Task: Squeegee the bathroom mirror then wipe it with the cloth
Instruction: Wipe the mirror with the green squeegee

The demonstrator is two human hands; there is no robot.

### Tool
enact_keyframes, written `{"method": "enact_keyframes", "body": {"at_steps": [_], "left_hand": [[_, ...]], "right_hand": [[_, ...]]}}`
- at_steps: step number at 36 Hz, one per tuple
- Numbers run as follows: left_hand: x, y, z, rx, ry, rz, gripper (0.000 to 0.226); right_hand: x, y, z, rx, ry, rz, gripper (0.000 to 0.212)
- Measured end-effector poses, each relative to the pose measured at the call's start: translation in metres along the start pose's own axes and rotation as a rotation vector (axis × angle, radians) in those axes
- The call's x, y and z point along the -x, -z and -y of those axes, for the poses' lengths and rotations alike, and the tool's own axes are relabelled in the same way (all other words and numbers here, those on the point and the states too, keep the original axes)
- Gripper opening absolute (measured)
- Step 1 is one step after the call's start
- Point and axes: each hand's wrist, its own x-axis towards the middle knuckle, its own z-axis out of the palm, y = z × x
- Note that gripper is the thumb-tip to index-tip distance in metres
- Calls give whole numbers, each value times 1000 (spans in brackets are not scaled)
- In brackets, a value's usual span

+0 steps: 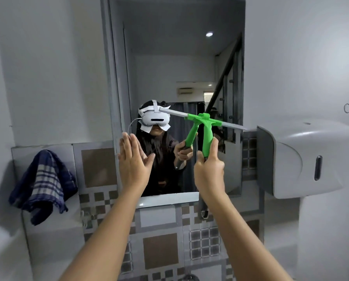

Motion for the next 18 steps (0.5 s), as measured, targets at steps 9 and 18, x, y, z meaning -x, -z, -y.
{"method": "enact_keyframes", "body": {"at_steps": [9,18], "left_hand": [[7,-7,16,6,-131,-45,85],[23,-12,41,74,-238,-17,66]], "right_hand": [[28,-47,23,-132,-20,-14,59],[43,-88,48,-123,-14,-22,60]]}}
